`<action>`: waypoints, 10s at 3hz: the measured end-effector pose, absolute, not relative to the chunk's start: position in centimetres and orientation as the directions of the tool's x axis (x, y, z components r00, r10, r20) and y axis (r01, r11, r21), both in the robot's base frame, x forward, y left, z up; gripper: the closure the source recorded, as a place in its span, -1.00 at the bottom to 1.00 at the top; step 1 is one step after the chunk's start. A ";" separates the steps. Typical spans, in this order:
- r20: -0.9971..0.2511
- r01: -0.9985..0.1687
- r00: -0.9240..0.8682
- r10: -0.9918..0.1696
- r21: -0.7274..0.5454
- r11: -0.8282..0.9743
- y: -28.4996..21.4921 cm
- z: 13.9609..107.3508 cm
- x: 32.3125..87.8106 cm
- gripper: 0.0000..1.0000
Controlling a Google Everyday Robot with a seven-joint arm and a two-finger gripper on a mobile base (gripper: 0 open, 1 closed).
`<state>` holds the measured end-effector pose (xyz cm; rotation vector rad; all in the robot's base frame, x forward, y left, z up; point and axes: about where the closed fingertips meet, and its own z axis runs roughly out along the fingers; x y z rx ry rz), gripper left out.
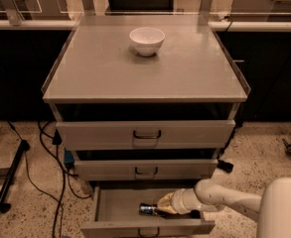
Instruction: Pick redbull can from bottom drawer and place on counter
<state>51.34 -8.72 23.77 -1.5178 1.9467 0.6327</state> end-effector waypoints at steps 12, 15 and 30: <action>-0.704 -0.982 -0.182 -0.686 0.094 0.164 -6.1 11.4 52.3 1.00; -0.700 -0.998 -0.062 -0.711 0.021 0.066 -11.6 25.3 52.7 1.00; -0.627 -0.949 0.217 -0.748 -0.316 -0.010 -7.0 91.1 63.9 1.00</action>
Offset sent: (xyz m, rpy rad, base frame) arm 0.0123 0.0045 -0.0199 0.0147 0.0053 0.0135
